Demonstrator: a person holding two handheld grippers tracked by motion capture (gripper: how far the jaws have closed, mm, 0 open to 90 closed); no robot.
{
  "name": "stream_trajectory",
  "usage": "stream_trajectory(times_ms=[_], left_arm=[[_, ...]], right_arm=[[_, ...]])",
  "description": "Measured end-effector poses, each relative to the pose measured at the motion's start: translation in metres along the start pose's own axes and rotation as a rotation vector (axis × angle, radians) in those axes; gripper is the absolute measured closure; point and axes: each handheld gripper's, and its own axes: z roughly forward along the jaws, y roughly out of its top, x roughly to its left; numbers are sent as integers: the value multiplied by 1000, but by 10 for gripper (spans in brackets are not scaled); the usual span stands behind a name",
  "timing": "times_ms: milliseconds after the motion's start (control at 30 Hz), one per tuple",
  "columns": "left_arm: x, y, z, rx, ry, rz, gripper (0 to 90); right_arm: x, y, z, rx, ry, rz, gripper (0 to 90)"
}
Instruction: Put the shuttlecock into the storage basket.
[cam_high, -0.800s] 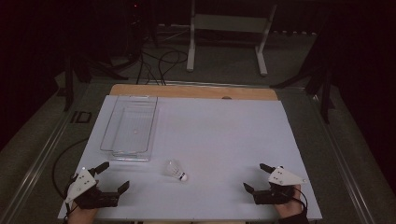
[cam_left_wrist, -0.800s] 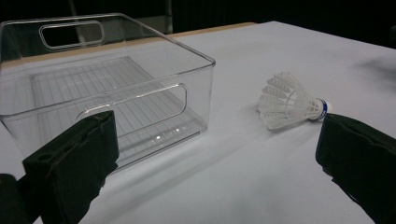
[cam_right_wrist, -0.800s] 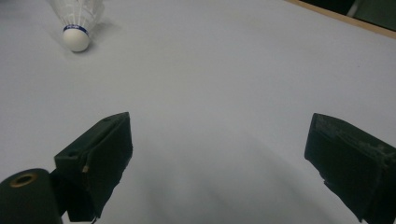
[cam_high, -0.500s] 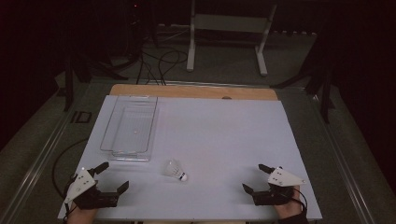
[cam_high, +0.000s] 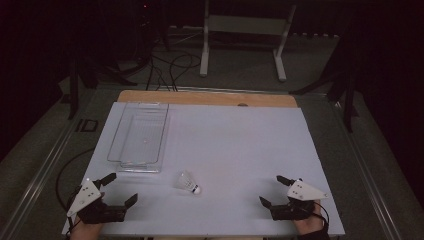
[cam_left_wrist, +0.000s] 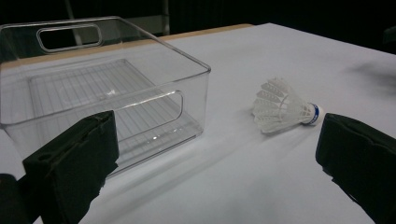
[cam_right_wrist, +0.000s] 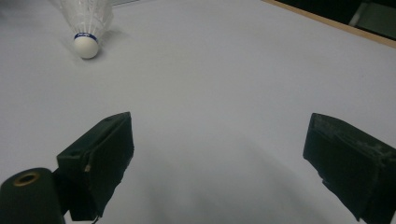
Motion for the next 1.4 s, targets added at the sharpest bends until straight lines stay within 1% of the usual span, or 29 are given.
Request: stream_trajectory(times_ms=[33, 133, 200, 267, 300, 367, 433, 467, 500, 533, 600, 633, 667, 733, 833, 867, 933, 967, 1000, 1033, 1067, 1133, 1267, 1300, 1333, 1367, 1400], left_arm=[[0, 4, -1, 9, -14, -4, 1], [0, 8, -2, 22, -24, -5, 2], [1, 15, -3, 46, -38, -1, 2], [2, 21, -5, 60, -40, -1, 2], [2, 24, -6, 63, -43, -2, 2], [2, 26, -7, 71, -47, 3, 1], [2, 31, -9, 83, -53, 18, 1], [2, 35, -10, 92, -62, 30, 1], [2, 37, -10, 101, -65, 37, 1], [2, 37, -10, 101, -65, 37, 1], [2, 40, -10, 116, -83, 46, 1], [1, 43, -9, 136, -98, 51, 1], [1, 45, -9, 145, -109, 54, 1], [1, 46, -9, 152, -112, 57, 1], [1, 54, -8, 169, -129, 68, 1], [1, 54, -8, 169, -129, 68, 1], [0, 60, -6, 186, -147, 84, 1], [0, 60, -6, 186, -147, 84, 1], [-1, 63, -5, 201, -164, 100, 1], [-1, 63, -5, 201, -164, 100, 1], [-3, 64, -4, 208, -168, 109, 1], [-4, 67, -2, 217, -190, 118, 1], [-7, 70, 2, 236, -216, 131, 1], [-8, 71, 4, 249, -232, 137, 1], [-8, 71, 4, 249, -232, 137, 1], [-9, 72, 6, 273, -242, 149, 1], [-9, 72, 6, 273, -242, 149, 1]], right_arm=[[0, 0, -1, -5, -7, 3, 85], [0, 1, -2, -10, -14, 3, 84], [-1, 2, -4, -21, -19, 10, 84], [-1, 2, -5, -19, -39, 6, 84], [-1, 2, -6, -27, -46, 8, 84], [-2, 3, -7, -35, -49, 8, 84], [-2, 3, -7, -34, -53, 4, 84], [-2, 3, -7, -35, -46, 8, 84], [-1, 3, -7, -30, -50, 4, 84], [-1, 3, -7, -30, -50, 4, 84], [-1, 3, -6, -30, -42, 3, 84], [-1, 3, -6, -29, -42, -1, 84], [0, 3, -6, -30, -38, -1, 84], [0, 3, -6, -31, -39, 3, 84], [-1, 3, -6, -30, -34, 6, 84], [-1, 3, -6, -30, -34, 6, 84], [0, 4, -6, -35, -34, 2, 84], [0, 4, -6, -35, -34, 3, 84], [0, 4, -6, -34, -34, 4, 84], [0, 4, -6, -34, -34, 4, 84], [0, 4, -6, -33, -30, 6, 84], [0, 4, -6, -32, -32, 3, 84], [0, 4, -6, -34, -28, 3, 84], [0, 4, -6, -34, -25, 5, 84], [0, 4, -6, -34, -25, 2, 84], [0, 4, -6, -33, -23, 3, 84], [0, 4, -6, -33, -23, 3, 84]])
